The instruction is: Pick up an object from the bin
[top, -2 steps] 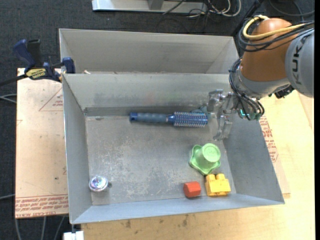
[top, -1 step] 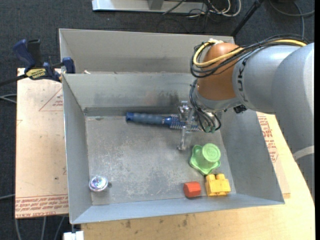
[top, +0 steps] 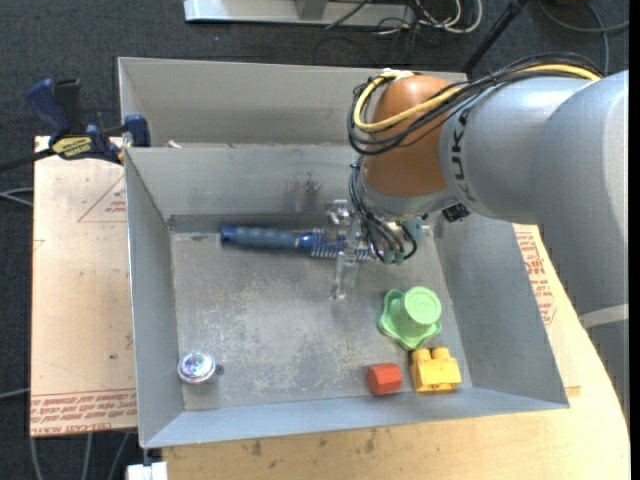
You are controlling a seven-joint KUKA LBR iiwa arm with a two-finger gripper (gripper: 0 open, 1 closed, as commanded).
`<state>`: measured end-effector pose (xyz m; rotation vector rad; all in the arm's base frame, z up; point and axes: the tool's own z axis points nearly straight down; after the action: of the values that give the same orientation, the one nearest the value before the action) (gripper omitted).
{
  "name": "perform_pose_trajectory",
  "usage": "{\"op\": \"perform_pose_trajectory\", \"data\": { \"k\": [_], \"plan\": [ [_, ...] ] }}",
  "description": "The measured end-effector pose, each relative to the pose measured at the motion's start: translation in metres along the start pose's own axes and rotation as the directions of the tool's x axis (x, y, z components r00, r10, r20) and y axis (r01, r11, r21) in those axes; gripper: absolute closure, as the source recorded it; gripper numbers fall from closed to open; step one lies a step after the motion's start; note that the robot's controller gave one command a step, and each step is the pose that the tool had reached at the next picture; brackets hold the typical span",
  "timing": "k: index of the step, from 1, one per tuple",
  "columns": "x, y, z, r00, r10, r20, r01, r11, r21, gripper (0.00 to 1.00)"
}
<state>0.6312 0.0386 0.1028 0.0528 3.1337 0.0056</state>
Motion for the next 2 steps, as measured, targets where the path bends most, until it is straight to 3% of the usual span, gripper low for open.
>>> {"op": "perform_pose_trajectory", "data": {
  "k": [1,2],
  "plan": [
    [-0.018,-0.044,-0.01,0.995,-0.103,-0.002,0.103,0.995,0.004,0.0],
    [-0.018,0.014,0.03,0.997,-0.083,0.008,0.083,0.997,0.001,0.0]
  ]
}}
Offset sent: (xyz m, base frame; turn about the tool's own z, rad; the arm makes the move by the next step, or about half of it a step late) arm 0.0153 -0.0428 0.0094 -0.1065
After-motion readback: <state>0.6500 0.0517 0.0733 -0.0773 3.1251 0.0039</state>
